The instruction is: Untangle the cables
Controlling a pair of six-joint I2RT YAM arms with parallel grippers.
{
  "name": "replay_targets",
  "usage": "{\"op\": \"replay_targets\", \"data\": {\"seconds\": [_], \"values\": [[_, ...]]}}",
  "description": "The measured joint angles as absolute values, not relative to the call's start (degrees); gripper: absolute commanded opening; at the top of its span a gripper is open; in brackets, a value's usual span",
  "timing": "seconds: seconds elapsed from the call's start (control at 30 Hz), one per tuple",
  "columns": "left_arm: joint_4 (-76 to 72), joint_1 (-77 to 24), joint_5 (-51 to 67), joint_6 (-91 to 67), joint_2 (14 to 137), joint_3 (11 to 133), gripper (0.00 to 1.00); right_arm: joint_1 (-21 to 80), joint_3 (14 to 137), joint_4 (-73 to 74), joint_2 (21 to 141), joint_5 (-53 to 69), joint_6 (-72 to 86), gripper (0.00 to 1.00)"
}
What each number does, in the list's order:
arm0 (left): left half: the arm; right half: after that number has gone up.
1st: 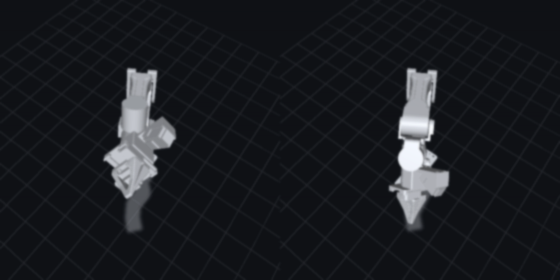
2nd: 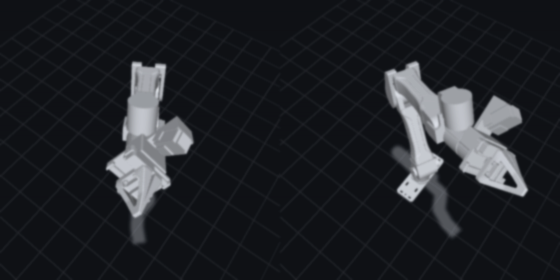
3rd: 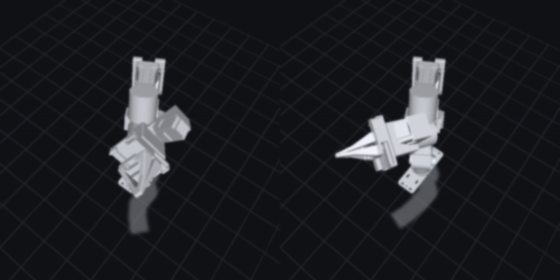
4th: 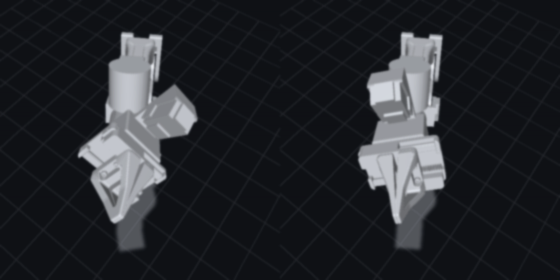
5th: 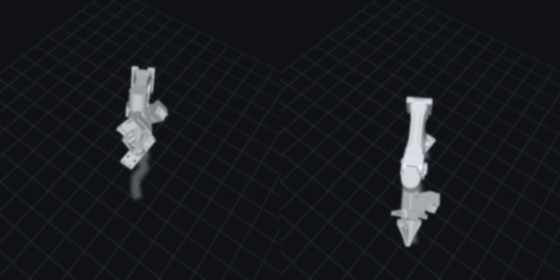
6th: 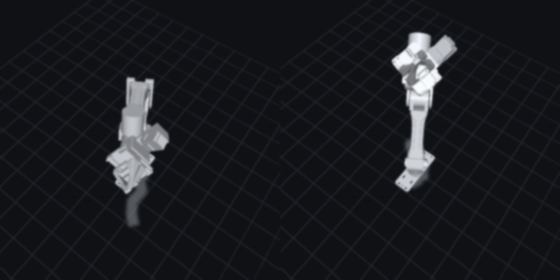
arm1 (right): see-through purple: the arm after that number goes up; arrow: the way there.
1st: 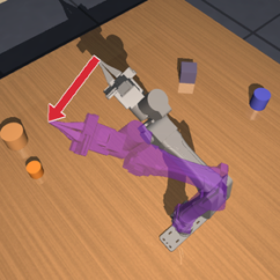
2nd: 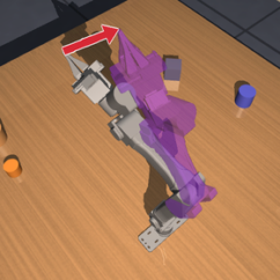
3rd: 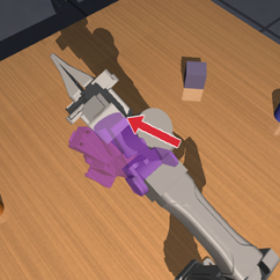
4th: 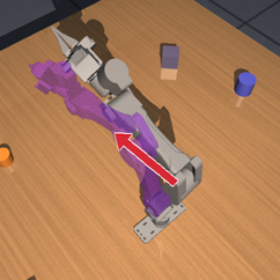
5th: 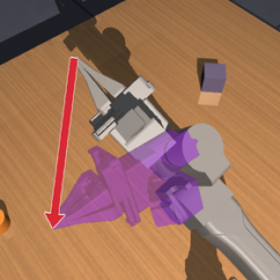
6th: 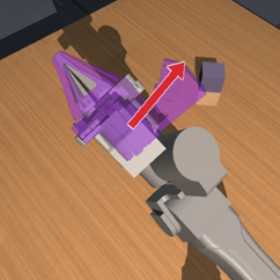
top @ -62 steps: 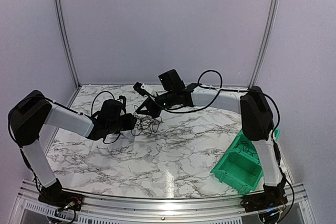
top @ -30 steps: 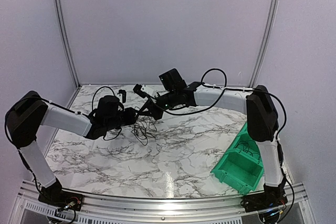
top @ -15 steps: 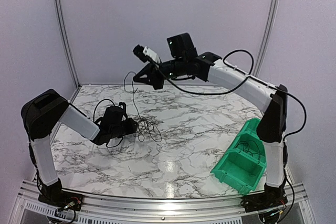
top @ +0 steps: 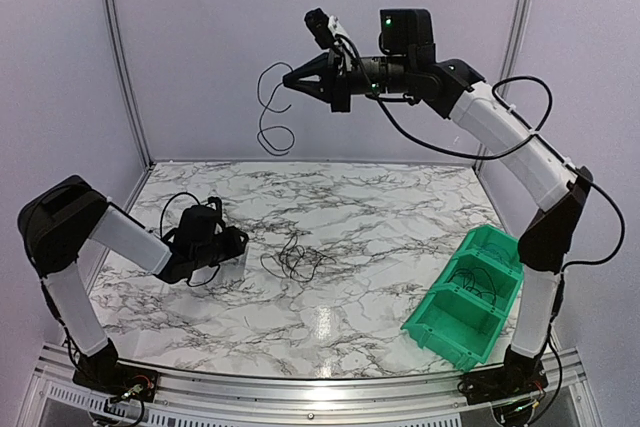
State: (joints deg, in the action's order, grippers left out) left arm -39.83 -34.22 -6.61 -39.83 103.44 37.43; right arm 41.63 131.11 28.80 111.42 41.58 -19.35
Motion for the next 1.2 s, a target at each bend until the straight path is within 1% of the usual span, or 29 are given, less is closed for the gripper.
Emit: {"op": "replay_targets", "data": {"seconds": [0.03, 0.2, 0.27, 0.5, 0.57, 0.73, 0.87, 1.0, 1.1, 1.2], "values": [[-39.83, -34.24, -6.98, -39.55, 100.82, 35.73, 0.30, 41.67, 129.99, 28.80, 111.42, 41.60, -19.33, 0.00], [-40.32, -34.22, -8.58, -36.64, 85.27, 29.52, 0.41, 41.67, 124.38, 28.99, 111.53, 41.45, -19.31, 0.00], [-40.71, -34.26, -8.40, -34.46, 79.53, 28.03, 0.44, 41.67, 123.20, 28.86, 111.53, 41.28, -19.29, 0.00], [-39.83, -34.89, -8.05, -28.23, 66.41, 26.20, 0.47, 41.67, 117.16, 27.86, 111.02, 40.36, -19.46, 0.00], [-37.78, -34.89, -8.86, -26.94, 63.86, 26.87, 0.50, 41.60, 114.04, 27.99, 110.15, 39.75, -20.16, 0.00], [-29.69, -34.87, -10.72, -23.38, 62.63, 33.12, 0.62, 40.58, 106.02, 29.39, 105.86, 38.70, -22.37, 0.00], [-22.96, -34.87, -11.07, -20.78, 63.29, 40.66, 0.68, 37.91, 98.91, 31.88, 99.70, 37.71, -25.61, 0.00], [-16.27, -34.87, -11.07, -17.82, 66.83, 50.17, 0.69, 35.14, 92.18, 34.98, 93.06, 36.56, -29.69, 0.00], [-11.51, -34.87, -11.07, -14.76, 71.90, 58.37, 0.69, 33.41, 87.72, 39.07, 88.44, 35.40, -33.56, 0.00], [-9.52, -34.87, -11.16, -11.11, 76.82, 63.90, 0.70, 32.18, 83.37, 43.48, 84.71, 33.65, -37.78, 0.00]]}}
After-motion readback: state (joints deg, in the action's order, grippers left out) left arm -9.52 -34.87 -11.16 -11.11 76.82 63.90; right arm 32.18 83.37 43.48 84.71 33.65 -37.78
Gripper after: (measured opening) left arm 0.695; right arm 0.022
